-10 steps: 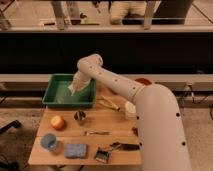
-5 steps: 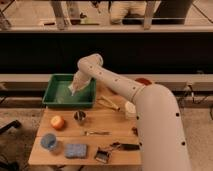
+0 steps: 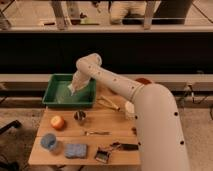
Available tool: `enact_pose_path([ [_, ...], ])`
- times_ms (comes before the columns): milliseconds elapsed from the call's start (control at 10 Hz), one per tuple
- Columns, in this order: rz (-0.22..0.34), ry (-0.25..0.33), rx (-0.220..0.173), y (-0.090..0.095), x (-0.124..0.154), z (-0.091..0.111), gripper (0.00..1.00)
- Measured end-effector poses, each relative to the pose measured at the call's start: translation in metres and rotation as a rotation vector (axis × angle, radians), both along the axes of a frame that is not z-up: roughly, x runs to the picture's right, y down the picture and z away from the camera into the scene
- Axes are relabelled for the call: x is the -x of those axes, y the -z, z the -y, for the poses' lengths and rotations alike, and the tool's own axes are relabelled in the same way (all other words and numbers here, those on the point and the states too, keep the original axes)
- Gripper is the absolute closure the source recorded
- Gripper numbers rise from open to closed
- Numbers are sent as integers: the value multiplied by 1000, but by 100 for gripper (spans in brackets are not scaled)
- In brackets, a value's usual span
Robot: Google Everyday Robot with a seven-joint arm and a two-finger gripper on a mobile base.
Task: Place towel in tray
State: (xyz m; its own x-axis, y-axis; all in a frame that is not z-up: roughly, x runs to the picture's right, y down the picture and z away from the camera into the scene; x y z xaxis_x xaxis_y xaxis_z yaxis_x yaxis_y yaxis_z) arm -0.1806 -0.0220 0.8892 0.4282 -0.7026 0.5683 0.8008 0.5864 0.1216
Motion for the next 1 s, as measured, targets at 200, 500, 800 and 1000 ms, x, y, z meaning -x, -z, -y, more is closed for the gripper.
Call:
enact_pose_path([
  [200, -3, -5, -6, -1, -1, 1, 21],
  [500, -2, -6, -10, 0, 2, 0, 20],
  [800, -5, -11, -18, 0, 2, 0, 20],
  [1000, -4, -27, -33, 2, 1, 2, 20],
])
